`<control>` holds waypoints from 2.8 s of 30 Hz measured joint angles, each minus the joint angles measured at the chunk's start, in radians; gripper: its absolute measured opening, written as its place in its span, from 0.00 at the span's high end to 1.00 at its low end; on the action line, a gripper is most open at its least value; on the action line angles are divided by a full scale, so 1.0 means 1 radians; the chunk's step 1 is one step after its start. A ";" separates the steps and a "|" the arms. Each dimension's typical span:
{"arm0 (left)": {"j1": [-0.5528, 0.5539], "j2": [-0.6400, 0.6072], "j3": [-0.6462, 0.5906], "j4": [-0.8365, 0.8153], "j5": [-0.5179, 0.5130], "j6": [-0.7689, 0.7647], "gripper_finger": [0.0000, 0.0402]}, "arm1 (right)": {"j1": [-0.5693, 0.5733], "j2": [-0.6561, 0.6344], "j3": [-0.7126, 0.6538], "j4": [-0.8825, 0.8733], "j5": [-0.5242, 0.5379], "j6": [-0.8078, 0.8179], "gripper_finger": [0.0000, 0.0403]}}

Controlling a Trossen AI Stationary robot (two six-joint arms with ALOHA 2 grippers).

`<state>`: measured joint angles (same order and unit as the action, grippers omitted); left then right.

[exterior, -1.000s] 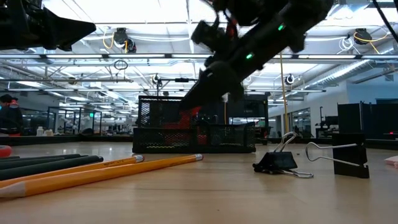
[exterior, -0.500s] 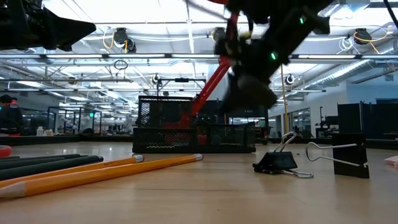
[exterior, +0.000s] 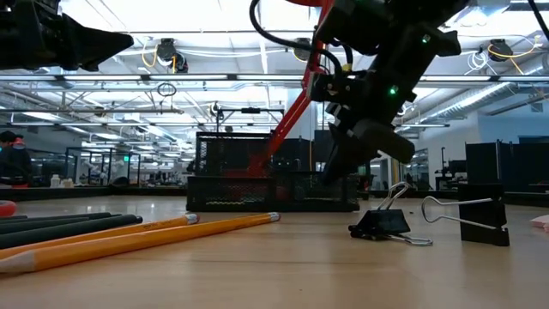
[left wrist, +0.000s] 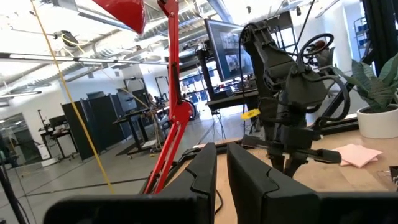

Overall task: Pick and place office supplies into organizer
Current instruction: Adjust the desk organizer, then put the left black binder clip into the desk organizer

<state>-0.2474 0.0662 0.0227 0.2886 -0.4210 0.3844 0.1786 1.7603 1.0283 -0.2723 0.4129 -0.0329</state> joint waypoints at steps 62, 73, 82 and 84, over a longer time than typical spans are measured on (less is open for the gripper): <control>0.000 0.000 0.000 -0.007 -0.008 -0.025 0.88 | 0.345 -0.003 -0.002 0.194 -0.207 0.082 0.61; 0.000 0.000 0.000 -0.008 -0.009 -0.022 0.88 | 0.347 0.002 -0.002 0.194 -0.285 0.100 0.62; 0.000 0.000 0.000 -0.008 -0.009 -0.022 0.88 | 0.346 0.078 -0.002 0.239 -0.285 0.097 0.64; 0.000 0.000 0.000 -0.008 -0.009 -0.022 0.88 | 0.346 0.082 -0.002 0.249 -0.284 0.082 0.64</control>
<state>-0.2472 0.0666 0.0227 0.2801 -0.4297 0.3622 0.5245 1.8426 1.0267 -0.0235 0.1293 0.0489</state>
